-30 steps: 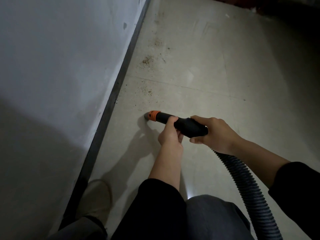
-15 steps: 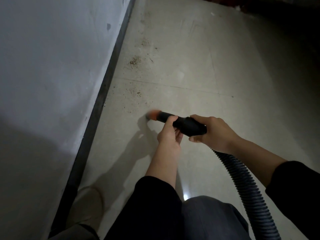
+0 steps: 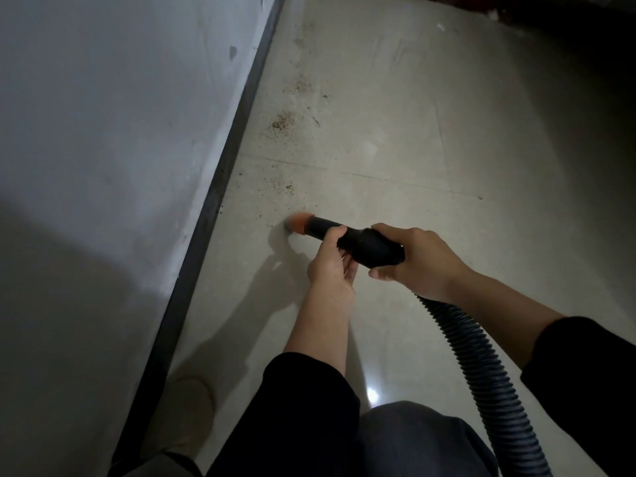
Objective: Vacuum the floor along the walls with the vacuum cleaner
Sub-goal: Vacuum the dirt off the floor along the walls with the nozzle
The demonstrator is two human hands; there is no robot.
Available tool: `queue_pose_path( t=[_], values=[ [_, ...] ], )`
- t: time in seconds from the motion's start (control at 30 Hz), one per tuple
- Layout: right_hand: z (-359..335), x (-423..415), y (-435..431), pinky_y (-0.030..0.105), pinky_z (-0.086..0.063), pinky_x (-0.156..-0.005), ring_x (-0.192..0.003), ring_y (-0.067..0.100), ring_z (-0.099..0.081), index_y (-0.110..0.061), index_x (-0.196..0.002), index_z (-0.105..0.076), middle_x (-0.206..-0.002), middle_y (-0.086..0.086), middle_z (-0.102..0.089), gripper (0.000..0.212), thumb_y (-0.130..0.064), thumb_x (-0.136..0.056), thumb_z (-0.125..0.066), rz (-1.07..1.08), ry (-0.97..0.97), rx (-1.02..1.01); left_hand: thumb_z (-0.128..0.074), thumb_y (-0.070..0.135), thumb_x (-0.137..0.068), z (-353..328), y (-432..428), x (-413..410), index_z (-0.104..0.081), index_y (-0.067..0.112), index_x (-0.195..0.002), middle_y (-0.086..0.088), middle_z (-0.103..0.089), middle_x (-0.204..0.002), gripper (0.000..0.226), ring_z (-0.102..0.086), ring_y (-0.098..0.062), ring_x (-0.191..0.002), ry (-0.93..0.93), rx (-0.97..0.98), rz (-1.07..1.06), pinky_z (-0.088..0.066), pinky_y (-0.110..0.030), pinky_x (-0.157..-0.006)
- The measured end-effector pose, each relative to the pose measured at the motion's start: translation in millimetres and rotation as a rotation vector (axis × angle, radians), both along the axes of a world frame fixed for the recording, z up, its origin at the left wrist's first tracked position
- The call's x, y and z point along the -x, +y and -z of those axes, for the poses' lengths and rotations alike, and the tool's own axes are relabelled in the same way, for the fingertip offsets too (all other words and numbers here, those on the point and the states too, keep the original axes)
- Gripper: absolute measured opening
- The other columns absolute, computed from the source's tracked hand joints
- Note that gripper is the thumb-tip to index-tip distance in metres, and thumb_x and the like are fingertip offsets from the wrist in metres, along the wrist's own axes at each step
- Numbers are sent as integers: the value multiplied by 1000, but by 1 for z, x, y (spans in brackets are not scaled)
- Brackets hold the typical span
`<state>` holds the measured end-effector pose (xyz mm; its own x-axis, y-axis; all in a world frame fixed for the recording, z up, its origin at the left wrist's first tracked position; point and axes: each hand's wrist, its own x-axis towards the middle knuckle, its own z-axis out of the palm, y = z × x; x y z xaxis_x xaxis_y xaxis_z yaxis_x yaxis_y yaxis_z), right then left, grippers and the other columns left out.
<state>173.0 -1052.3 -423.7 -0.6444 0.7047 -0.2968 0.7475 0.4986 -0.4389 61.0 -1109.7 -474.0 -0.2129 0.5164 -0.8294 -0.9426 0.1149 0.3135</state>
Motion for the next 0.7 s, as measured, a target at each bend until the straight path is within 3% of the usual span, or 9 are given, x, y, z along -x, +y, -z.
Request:
queue_pose_path(
  t=[0.23,0.57,0.7],
  values=[
    [3,13,1,29,-48,-71,-78,15,-58,-31,-121,-57,-90,-5,-66,48,-29,-78,-78,-11,20,21,-71,19,-83,-1,-1,12,-62,5,-114,-10,-72,-106,35,-68,-17,-93,-11,19,-67,-55,-25,-83],
    [9,31,2,23,-43,-65,-69,1,-53,-28,-123,-57,-90,-5,-66,50,-29,-78,-79,-58,41,30,-73,18,-82,0,-2,28,-61,4,-118,-10,-72,-106,41,-69,-17,-89,-17,34,-135,-55,-22,-73],
    [10,37,0,27,-46,-69,-71,4,-54,-30,-124,-57,-92,-3,-67,50,-28,-79,-78,-66,45,48,-73,19,-82,1,-6,33,-62,5,-119,-10,-72,-106,42,-69,-16,-86,-9,34,-156,-55,-21,-71]
  ],
)
